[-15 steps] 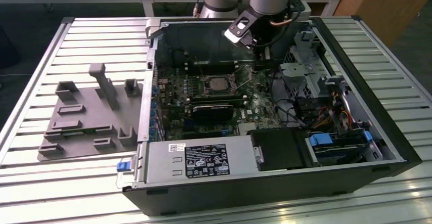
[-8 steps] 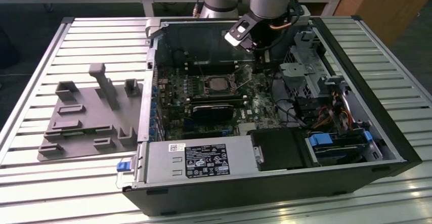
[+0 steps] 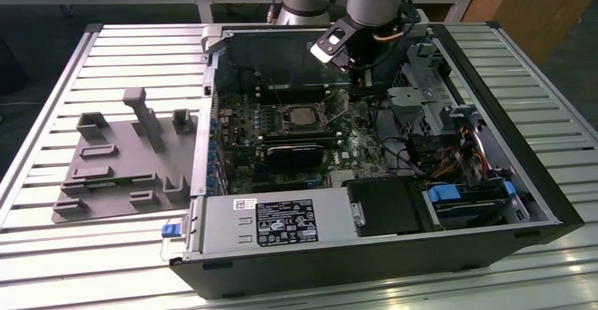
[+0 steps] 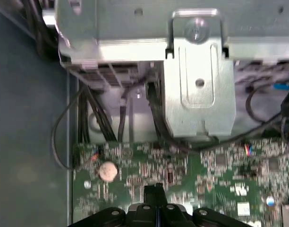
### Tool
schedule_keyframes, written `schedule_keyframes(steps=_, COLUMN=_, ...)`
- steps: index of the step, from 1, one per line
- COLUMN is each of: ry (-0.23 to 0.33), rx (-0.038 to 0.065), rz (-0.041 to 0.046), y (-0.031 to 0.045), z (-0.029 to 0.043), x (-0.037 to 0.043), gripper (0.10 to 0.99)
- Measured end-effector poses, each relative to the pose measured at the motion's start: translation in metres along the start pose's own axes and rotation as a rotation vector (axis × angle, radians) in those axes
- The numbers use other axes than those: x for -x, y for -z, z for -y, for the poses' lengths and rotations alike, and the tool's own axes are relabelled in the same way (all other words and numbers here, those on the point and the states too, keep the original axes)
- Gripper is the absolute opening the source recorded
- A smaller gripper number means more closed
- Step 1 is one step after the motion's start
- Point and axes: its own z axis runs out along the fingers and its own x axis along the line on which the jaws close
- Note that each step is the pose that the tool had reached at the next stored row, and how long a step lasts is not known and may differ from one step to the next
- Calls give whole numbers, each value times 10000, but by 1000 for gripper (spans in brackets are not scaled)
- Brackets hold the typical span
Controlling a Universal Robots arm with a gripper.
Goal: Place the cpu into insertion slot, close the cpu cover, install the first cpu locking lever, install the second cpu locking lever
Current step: 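Close the cpu cover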
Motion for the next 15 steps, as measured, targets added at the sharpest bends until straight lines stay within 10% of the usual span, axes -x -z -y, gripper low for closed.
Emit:
schedule_keyframes(steps=6, ry=-10, rx=-1011, rz=49, y=-9, z=-12, x=0, gripper=102)
schedule_keyframes(steps=15, ry=-9, rx=-1014, rz=44, y=-8, z=27, x=1, gripper=102)
